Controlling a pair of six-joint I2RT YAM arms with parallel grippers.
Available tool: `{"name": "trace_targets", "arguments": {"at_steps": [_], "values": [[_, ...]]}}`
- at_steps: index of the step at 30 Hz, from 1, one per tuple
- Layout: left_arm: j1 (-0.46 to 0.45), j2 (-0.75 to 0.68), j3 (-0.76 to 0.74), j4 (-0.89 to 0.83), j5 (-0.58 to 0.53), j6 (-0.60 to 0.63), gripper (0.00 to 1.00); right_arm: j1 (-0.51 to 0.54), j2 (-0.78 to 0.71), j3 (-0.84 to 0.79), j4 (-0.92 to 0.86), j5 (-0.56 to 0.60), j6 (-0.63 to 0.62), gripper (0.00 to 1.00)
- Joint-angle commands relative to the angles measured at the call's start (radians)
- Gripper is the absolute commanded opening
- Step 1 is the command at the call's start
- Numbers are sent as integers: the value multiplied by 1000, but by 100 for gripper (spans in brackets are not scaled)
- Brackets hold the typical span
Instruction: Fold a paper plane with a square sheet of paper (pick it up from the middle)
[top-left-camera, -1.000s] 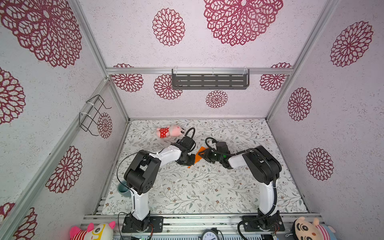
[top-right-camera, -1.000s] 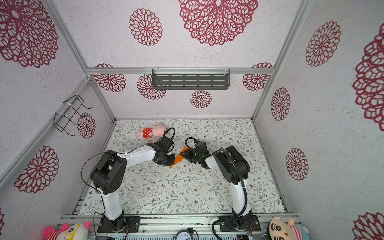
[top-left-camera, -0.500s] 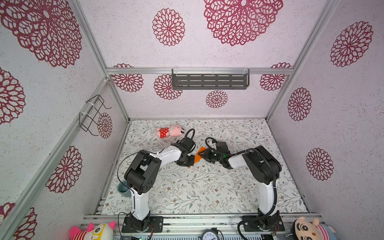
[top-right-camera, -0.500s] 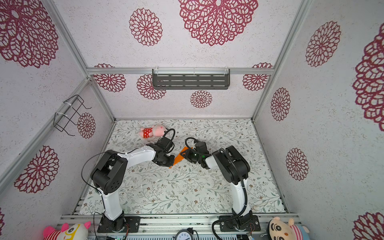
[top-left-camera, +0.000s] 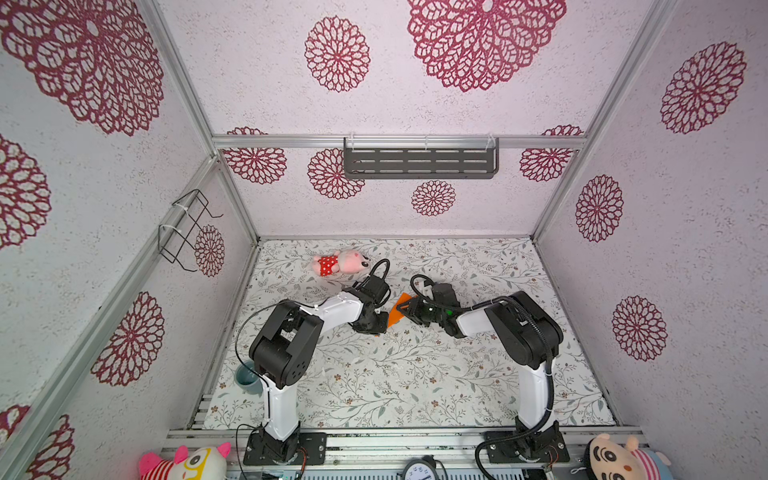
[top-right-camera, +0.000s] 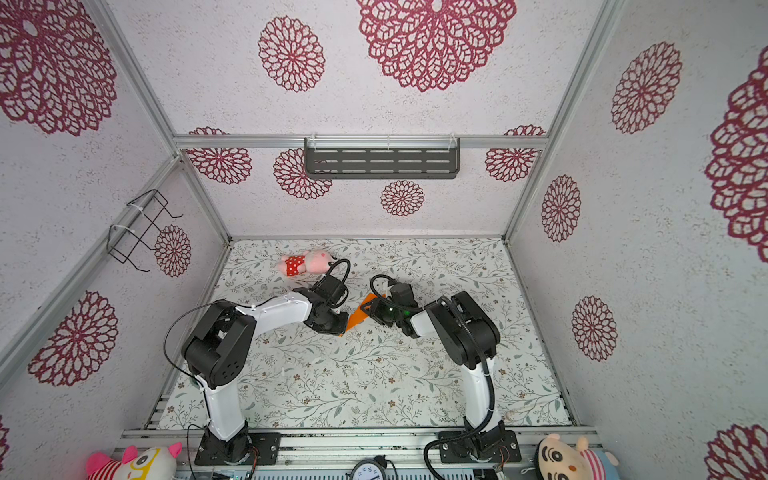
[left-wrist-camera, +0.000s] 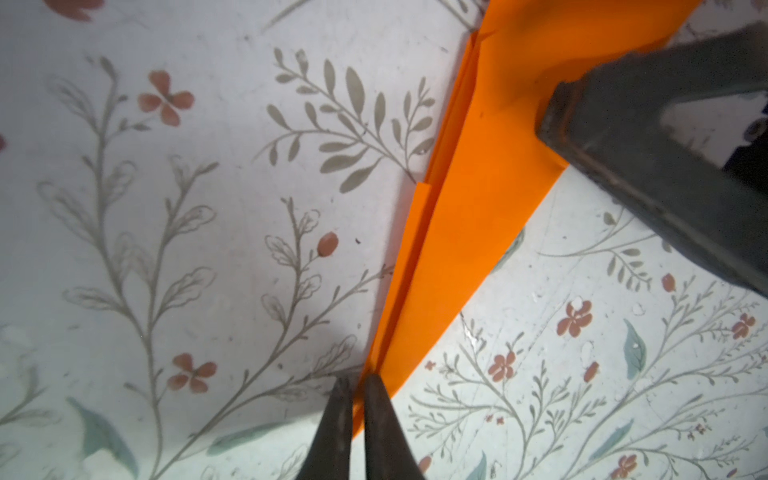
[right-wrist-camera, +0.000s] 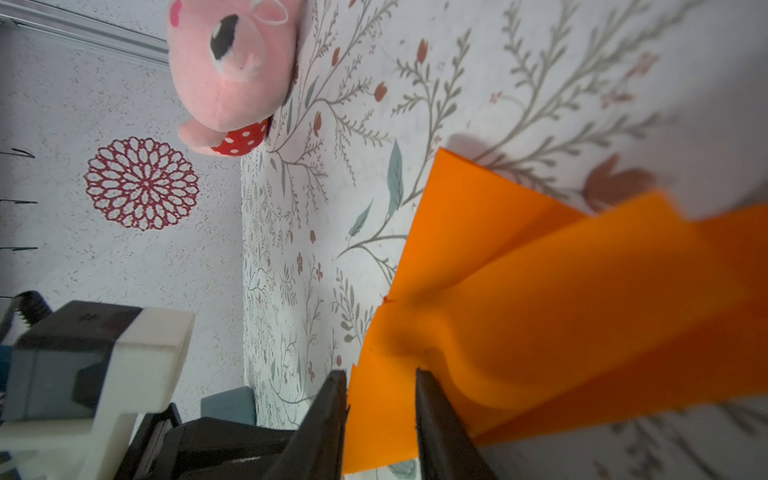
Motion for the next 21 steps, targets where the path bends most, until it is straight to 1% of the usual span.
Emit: {"name": "trace_targets", "arguments": {"at_steps": [1, 5, 10, 14, 21], "values": [[-5, 64, -15, -51, -13, 17, 12, -8, 1, 16, -138, 31, -37, 33], [-5, 70, -14, -51, -10, 17, 11, -6, -65, 29, -127, 11, -61, 33], [-5, 74, -14, -45, -4, 14, 11, 7, -106, 23, -128, -15, -84, 32], [-4, 75, -12, -45, -3, 13, 11, 27, -109, 25, -127, -28, -98, 31], [-5, 75, -12, -44, 1, 11, 10, 54, -64, 54, -130, -35, -92, 29]]}}
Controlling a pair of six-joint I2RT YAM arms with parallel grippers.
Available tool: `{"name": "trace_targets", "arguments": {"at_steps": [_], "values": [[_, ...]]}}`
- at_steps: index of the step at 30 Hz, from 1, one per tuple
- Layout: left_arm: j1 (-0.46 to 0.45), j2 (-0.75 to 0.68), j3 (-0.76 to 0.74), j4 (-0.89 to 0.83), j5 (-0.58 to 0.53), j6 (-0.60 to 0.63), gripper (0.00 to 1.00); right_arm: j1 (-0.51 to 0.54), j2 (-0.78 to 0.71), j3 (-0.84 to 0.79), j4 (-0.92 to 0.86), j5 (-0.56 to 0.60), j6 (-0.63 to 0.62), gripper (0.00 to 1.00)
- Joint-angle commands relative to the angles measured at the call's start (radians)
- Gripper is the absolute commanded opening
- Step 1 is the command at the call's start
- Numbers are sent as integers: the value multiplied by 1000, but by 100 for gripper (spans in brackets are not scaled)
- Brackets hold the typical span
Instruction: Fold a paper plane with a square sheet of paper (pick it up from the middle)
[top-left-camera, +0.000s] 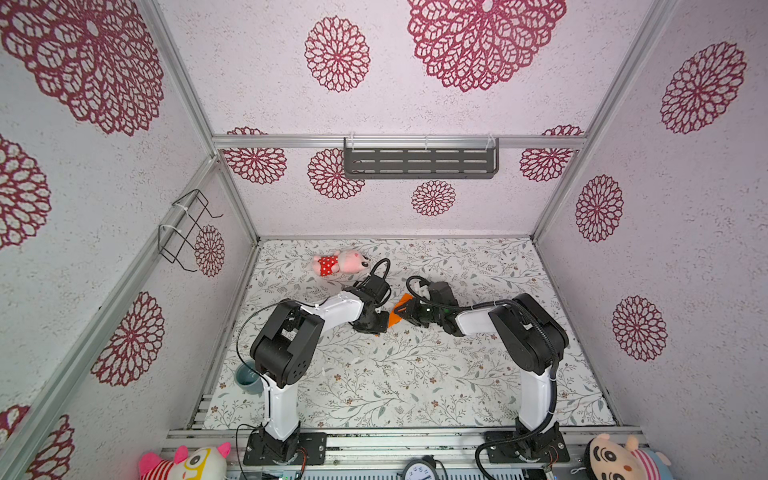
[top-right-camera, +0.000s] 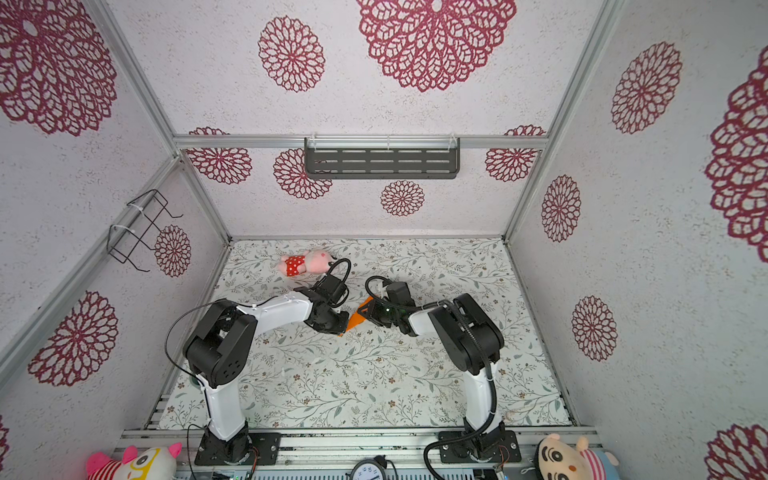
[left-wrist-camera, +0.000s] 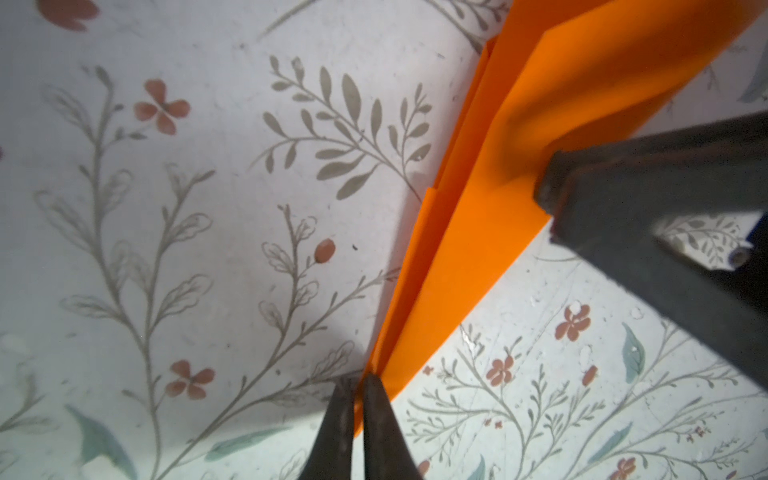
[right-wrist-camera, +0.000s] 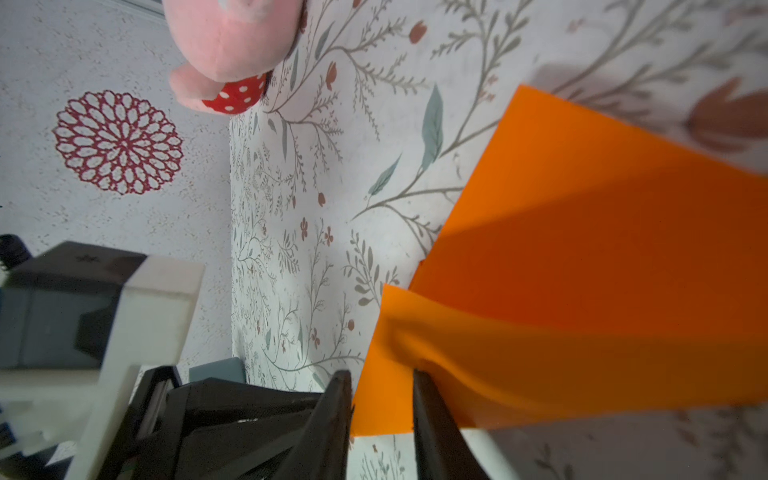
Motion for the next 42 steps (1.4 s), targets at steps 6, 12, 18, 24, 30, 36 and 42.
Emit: {"name": "trace_targets", "arguments": {"at_steps": [6, 12, 18, 24, 30, 36, 42], "values": [[-5, 57, -20, -38, 1, 6, 10, 24, 33, 36, 6, -16, -9, 28], [-5, 32, -4, -50, 0, 12, 11, 21, 62, 20, -3, 8, 1, 27], [-14, -7, -7, -71, 13, 40, 14, 17, 73, 12, -30, 32, 5, 26], [-25, 12, 13, -101, -7, 59, 14, 14, 80, 13, -46, 41, 10, 26], [-32, 12, 19, -139, -30, 79, 14, 10, 83, 12, -66, 52, 11, 26], [-32, 57, 17, -162, -69, 84, 11, 5, 87, 7, -60, 53, 17, 26], [-32, 51, 13, -165, -67, 80, 4, 1, 89, 4, -66, 58, 19, 26]]}}
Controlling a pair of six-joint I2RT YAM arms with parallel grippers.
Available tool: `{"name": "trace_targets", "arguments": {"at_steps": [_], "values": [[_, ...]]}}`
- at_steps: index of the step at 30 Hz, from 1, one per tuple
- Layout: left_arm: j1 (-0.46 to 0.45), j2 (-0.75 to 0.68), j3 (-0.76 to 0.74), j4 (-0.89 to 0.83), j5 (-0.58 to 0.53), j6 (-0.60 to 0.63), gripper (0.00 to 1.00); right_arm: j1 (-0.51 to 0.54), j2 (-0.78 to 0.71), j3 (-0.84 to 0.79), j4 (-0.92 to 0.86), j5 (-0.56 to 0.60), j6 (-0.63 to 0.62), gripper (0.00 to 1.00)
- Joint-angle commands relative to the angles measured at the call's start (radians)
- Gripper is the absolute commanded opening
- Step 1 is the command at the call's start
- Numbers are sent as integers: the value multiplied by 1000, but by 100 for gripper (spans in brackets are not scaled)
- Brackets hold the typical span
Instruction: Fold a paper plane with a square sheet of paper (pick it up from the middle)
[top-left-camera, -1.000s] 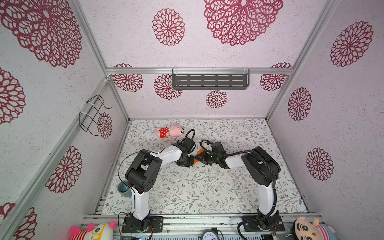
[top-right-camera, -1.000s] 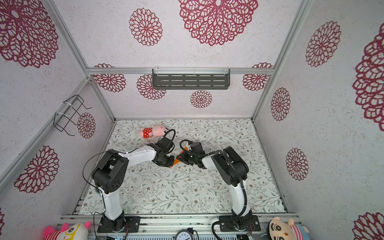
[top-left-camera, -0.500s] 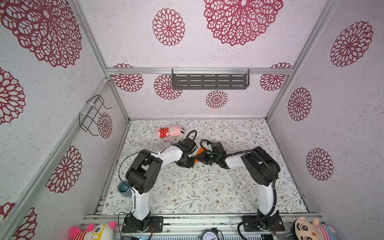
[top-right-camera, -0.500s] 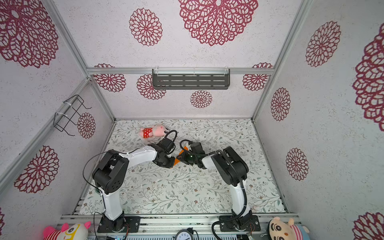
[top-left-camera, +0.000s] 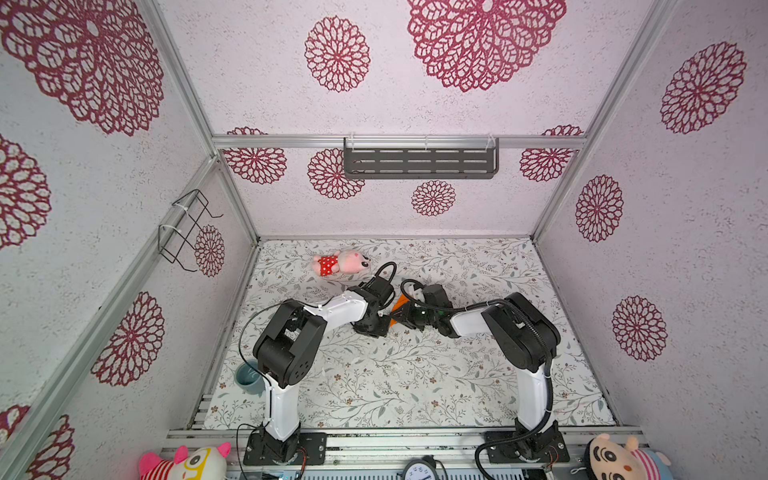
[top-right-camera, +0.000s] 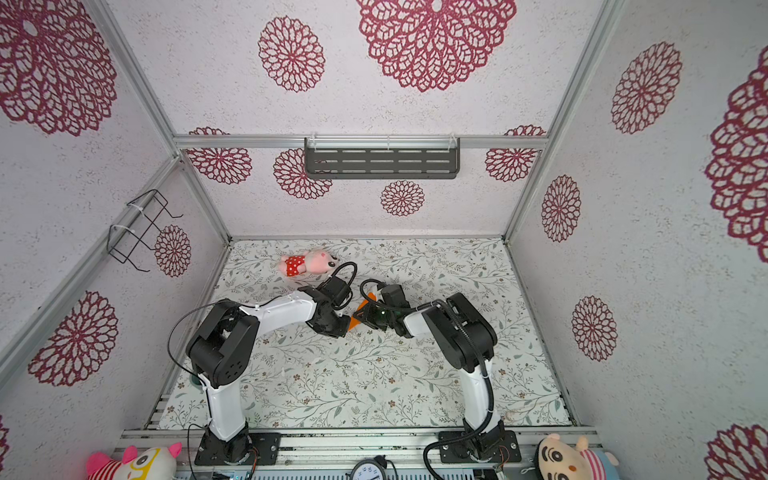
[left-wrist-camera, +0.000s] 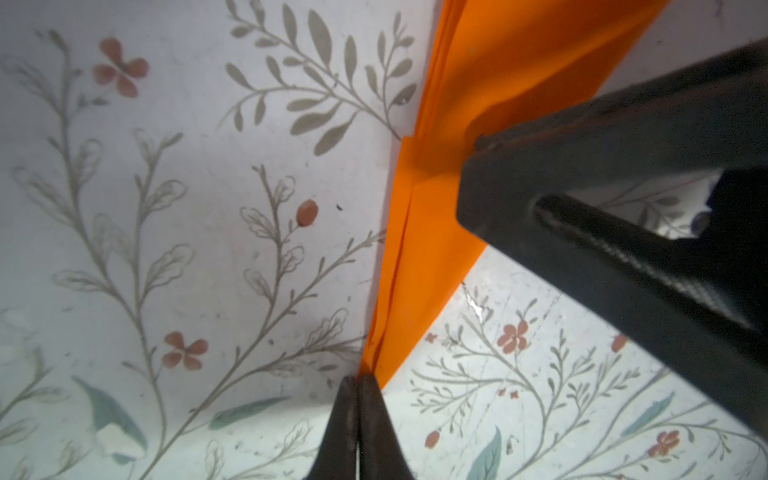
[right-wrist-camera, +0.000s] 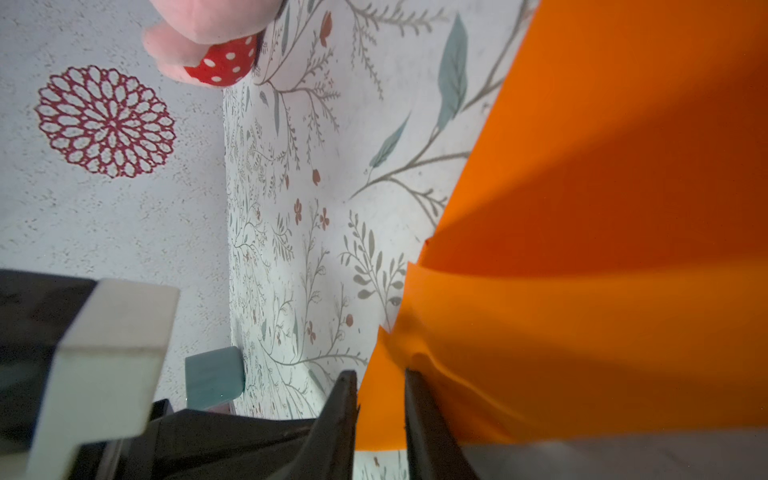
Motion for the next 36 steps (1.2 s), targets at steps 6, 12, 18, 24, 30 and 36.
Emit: {"name": "trace_targets", "arguments": {"at_steps": [6, 12, 18, 24, 30, 36], "values": [[-2, 23, -46, -76, -20, 10, 3, -20, 41, -19, -79, 67, 12, 26], [-1, -30, -53, -99, -23, 21, 5, -22, 38, -21, -77, 71, 15, 26], [0, -60, -67, -117, -37, 25, 5, -24, 36, -24, -75, 72, 16, 26], [9, -138, -68, -2, 37, -8, 7, -24, 34, -32, -54, 61, 31, 26], [29, -147, -90, 213, 143, -100, 5, -24, 34, -33, -40, 53, 37, 25], [43, -70, -51, 273, 188, -125, 0, -24, 39, -36, -18, 41, 50, 25]]}}
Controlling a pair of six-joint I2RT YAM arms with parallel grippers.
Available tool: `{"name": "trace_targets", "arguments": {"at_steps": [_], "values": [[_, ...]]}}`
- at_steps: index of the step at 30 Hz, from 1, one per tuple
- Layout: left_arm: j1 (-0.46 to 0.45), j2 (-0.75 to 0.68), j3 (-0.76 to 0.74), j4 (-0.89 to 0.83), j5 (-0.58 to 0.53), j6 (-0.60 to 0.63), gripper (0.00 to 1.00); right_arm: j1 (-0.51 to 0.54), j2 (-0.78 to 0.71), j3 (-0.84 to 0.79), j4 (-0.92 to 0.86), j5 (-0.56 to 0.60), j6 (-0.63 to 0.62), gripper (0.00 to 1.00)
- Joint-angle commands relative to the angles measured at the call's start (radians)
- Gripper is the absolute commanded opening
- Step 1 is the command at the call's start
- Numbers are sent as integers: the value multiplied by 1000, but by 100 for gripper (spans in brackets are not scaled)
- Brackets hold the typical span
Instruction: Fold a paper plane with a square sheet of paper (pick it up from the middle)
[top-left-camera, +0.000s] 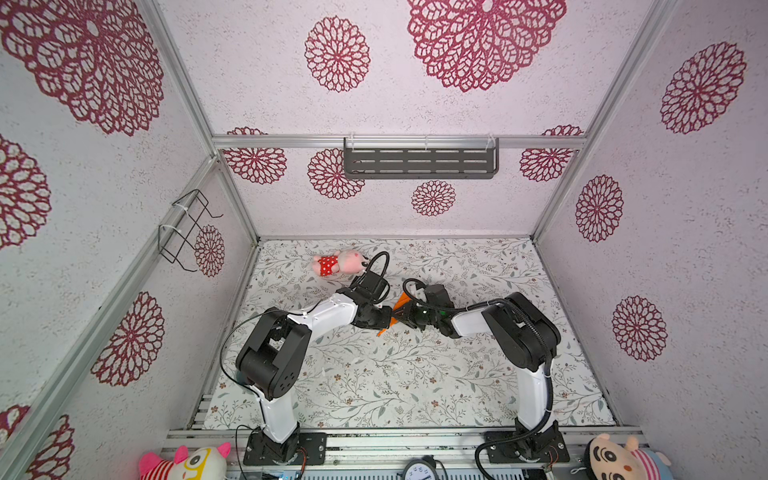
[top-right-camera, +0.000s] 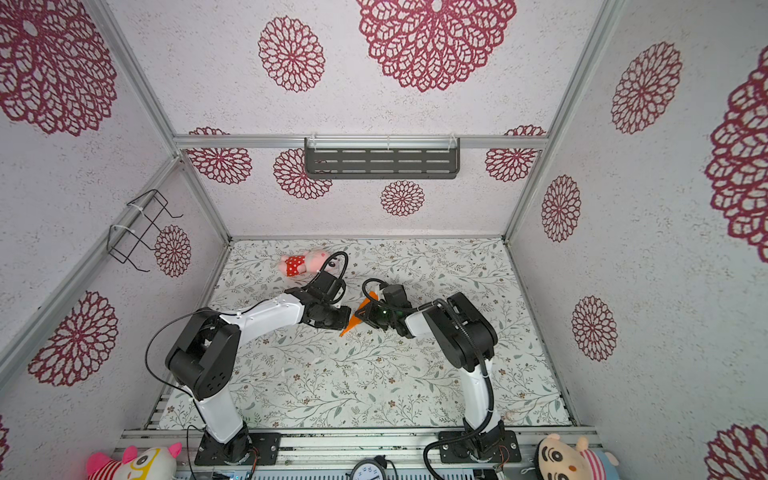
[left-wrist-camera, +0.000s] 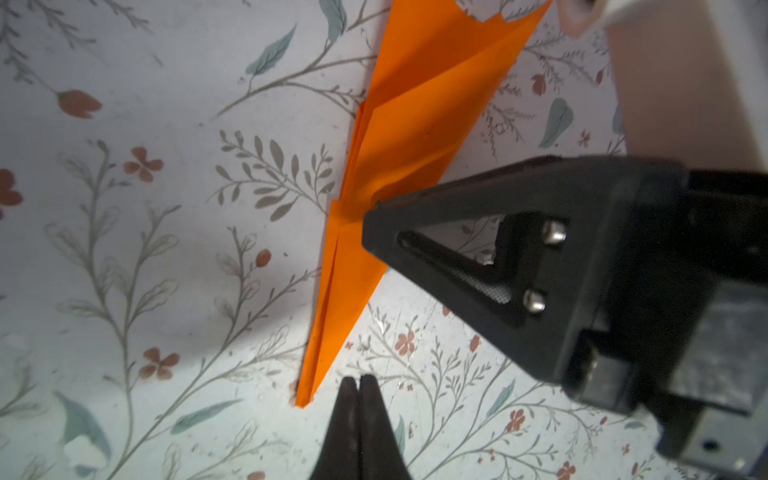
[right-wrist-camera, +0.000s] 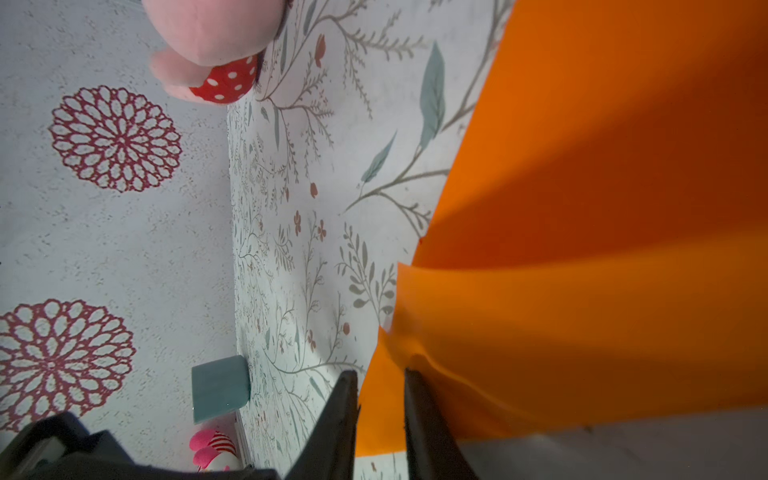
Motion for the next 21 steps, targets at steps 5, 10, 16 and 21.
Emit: {"name": "trace_targets", "arguments": {"at_steps": [5, 10, 16, 21], "values": [[10, 96, 50, 78, 49, -28, 0, -12, 36, -26, -37, 32, 23, 24], [9, 113, 55, 68, 9, -24, 0, -13, 34, -29, -31, 26, 25, 23], [11, 164, 52, 62, -8, -13, 0, -16, 34, -28, -31, 18, 22, 22], [9, 194, 48, 35, -22, -9, 0, -20, 36, -27, -28, 17, 13, 21]]}}
